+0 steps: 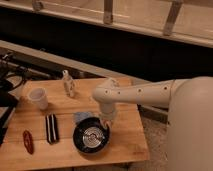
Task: Pick up the ceramic bowl
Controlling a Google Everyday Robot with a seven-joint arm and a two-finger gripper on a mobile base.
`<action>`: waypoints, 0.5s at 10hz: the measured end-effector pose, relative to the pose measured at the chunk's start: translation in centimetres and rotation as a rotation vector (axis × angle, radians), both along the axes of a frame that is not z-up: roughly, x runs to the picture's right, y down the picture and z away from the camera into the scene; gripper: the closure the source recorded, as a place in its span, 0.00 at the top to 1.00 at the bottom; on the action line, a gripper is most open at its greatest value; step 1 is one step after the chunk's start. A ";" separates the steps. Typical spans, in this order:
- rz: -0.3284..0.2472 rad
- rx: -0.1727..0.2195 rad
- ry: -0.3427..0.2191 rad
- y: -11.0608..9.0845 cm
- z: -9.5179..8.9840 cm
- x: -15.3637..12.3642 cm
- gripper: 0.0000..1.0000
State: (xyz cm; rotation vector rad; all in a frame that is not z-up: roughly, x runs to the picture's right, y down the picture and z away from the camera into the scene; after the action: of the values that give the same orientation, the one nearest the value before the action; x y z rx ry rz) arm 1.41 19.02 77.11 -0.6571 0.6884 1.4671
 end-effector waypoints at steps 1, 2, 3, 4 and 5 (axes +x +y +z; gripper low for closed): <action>0.005 0.003 -0.016 -1.3 -0.8 -0.1 0.03; 0.008 0.004 -0.032 -2.2 -1.3 -0.1 0.03; 0.007 0.007 -0.051 -3.0 -1.8 -0.4 0.03; 0.006 0.010 -0.068 -3.5 -1.9 -0.6 0.03; 0.002 0.009 -0.088 -4.2 -2.3 -1.0 0.03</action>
State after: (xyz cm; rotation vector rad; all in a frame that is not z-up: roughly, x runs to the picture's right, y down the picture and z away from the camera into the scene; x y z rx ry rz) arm 0.38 14.86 74.79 -0.7110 0.6132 1.4339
